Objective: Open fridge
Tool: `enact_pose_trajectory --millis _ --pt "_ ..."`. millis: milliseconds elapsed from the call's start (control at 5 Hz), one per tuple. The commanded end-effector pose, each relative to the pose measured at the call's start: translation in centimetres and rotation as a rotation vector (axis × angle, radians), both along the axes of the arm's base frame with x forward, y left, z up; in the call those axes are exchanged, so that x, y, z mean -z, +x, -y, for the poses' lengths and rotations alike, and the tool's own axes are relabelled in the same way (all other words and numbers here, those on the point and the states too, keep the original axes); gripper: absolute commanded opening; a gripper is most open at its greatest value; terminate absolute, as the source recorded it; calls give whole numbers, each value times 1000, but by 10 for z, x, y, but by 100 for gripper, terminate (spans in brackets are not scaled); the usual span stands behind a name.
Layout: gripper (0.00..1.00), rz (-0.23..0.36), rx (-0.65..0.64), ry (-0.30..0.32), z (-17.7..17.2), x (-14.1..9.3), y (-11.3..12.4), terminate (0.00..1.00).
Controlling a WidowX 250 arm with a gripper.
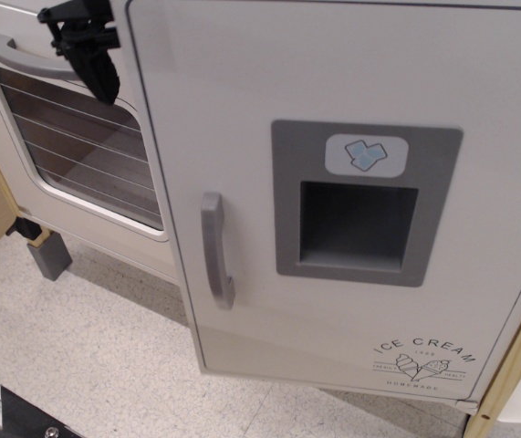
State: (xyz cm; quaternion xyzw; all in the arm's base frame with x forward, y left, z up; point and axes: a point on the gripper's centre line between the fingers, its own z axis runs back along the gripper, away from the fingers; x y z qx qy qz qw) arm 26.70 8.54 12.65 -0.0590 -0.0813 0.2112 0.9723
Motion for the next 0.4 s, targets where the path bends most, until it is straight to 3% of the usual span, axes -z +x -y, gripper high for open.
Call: enact_pose_trajectory --millis 0,200 --pt "100 29 124 6 22 -21 -34 0" --pt "100 40 182 15 47 -26 -48 0"
